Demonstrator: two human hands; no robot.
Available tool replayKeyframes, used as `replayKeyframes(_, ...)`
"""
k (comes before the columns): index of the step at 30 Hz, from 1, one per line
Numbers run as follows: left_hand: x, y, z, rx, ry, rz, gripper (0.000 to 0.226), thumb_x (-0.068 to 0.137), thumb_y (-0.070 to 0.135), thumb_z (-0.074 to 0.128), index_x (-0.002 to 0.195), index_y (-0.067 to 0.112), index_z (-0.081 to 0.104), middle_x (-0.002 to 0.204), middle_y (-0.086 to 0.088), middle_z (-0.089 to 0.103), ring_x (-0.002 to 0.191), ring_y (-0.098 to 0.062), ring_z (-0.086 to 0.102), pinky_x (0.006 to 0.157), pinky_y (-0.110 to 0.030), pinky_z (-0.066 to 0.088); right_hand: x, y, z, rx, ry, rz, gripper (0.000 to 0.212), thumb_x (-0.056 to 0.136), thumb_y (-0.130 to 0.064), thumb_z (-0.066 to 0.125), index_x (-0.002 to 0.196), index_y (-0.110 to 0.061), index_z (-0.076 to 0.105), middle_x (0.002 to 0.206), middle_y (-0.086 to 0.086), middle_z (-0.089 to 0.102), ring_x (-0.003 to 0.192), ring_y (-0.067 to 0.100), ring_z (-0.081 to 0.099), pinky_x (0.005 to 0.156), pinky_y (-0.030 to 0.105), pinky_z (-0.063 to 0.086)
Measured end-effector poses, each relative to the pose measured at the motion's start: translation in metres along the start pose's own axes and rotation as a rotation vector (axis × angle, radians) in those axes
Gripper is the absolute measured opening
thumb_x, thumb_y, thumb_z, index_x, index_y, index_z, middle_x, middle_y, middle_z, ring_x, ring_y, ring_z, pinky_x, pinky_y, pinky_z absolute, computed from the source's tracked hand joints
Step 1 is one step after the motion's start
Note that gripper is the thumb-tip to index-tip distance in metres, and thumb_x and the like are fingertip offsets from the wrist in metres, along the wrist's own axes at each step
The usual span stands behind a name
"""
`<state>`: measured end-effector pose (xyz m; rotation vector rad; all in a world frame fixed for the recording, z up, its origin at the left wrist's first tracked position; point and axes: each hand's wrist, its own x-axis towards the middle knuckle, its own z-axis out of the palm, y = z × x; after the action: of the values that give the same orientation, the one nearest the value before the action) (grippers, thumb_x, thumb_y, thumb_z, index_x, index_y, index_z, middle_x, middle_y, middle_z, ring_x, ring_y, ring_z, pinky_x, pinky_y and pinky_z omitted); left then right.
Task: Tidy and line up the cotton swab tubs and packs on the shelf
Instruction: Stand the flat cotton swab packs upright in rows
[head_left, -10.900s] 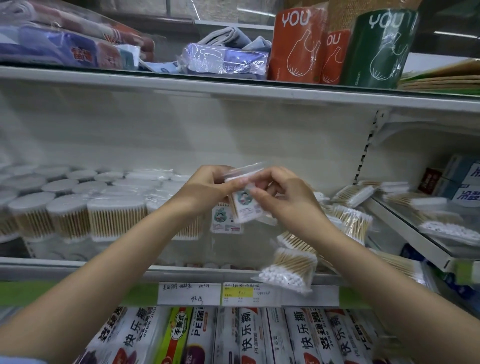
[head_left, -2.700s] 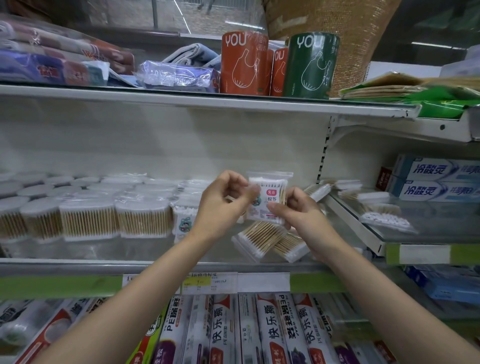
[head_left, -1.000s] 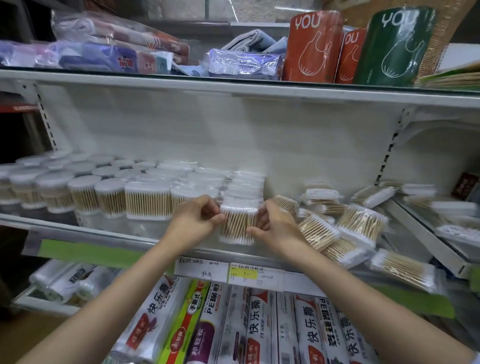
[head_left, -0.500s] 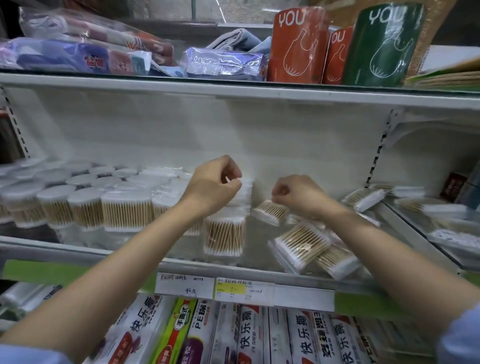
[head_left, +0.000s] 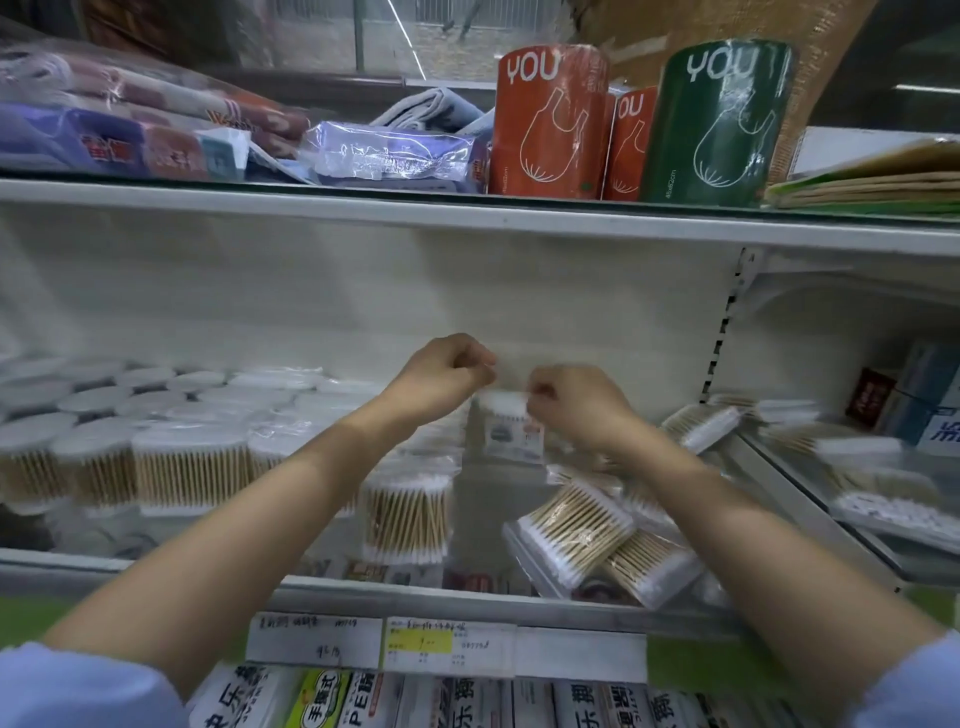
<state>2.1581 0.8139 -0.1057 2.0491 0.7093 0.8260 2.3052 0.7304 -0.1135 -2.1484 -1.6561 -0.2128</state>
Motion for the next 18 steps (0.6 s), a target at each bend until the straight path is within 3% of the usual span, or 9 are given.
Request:
replayKeyframes(4, 0.0, 0.005, 0.002, -0.223, -0.034, -0.045, 0.031, 0.086, 0.021, 0.064, 0.115, 0.01, 0.059, 0.114, -0.005, 0.062, 0.107, -0.02, 0.06, 0.097, -0.034, 0.048, -0.009, 0.013, -0.016, 0.523, 0.062, 0.036, 0.018, 0.092, -0.016, 0.052, 0.09, -0.011, 0.069, 0.085, 0.0, 0.066, 0.078, 0.013, 0.056, 0.071, 0.026, 0.041)
replayKeyframes(8, -0.005, 0.011, 0.006, -0.348, -0.17, -0.06, 0.018, 0.087, 0.013, 0.062, 0.103, 0.005, 0.063, 0.097, -0.008, 0.071, 0.089, -0.019, 0.067, 0.078, -0.026, 0.052, -0.021, 0.013, -0.021, 0.813, 0.116, 0.048, 0.02, 0.096, -0.013, 0.049, 0.089, -0.008, 0.067, 0.068, -0.003, 0.058, 0.054, 0.0, 0.045, 0.053, 0.009, 0.035)
replayKeyframes(11, -0.009, 0.013, 0.008, -0.422, -0.217, -0.065, 0.019, 0.088, 0.011, 0.059, 0.105, 0.004, 0.065, 0.095, -0.008, 0.073, 0.084, -0.017, 0.069, 0.07, -0.024, 0.054, -0.029, 0.009, -0.022, 0.896, 0.154, 0.073, 0.018, 0.096, -0.02, 0.049, 0.085, -0.014, 0.063, 0.072, 0.0, 0.06, 0.058, 0.001, 0.048, 0.054, 0.013, 0.037)
replayKeyframes(15, -0.016, 0.016, 0.011, -0.464, -0.182, -0.053, 0.015, 0.089, 0.013, 0.059, 0.101, 0.006, 0.066, 0.093, -0.007, 0.073, 0.084, -0.018, 0.069, 0.083, -0.031, 0.054, -0.041, 0.009, -0.022, 0.967, 0.132, 0.152, 0.022, 0.094, -0.035, 0.051, 0.091, -0.017, 0.062, 0.088, 0.001, 0.067, 0.076, 0.011, 0.059, 0.068, 0.025, 0.041)
replayKeyframes(18, -0.022, 0.018, 0.013, -0.471, -0.198, -0.048, 0.019, 0.09, 0.014, 0.058, 0.105, 0.004, 0.064, 0.096, -0.01, 0.072, 0.087, -0.019, 0.068, 0.084, -0.032, 0.054, -0.048, 0.007, -0.022, 1.043, 0.073, 0.193, 0.029, 0.092, -0.03, 0.055, 0.103, -0.004, 0.063, 0.088, 0.003, 0.068, 0.081, 0.017, 0.06, 0.077, 0.033, 0.044)
